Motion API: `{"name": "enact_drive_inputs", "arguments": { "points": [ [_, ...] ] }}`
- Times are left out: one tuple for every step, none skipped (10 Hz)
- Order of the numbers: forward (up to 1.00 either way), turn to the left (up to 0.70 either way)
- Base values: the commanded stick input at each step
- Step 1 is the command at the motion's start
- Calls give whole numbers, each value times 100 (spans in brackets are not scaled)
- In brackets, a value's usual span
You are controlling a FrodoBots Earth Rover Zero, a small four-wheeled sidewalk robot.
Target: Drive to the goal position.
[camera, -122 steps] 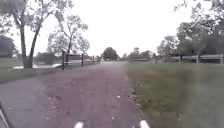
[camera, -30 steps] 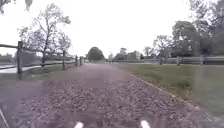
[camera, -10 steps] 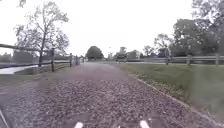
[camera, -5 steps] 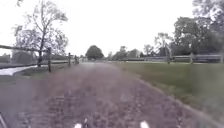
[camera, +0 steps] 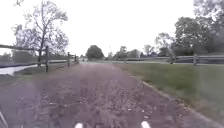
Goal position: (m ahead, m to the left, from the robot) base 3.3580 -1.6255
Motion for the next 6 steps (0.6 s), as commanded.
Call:
{"name": "enact_drive_inputs", "arguments": {
  "points": [
    [70,0],
    [70,0],
    [70,0],
    [70,0],
    [70,0],
    [70,0]
  ]
}}
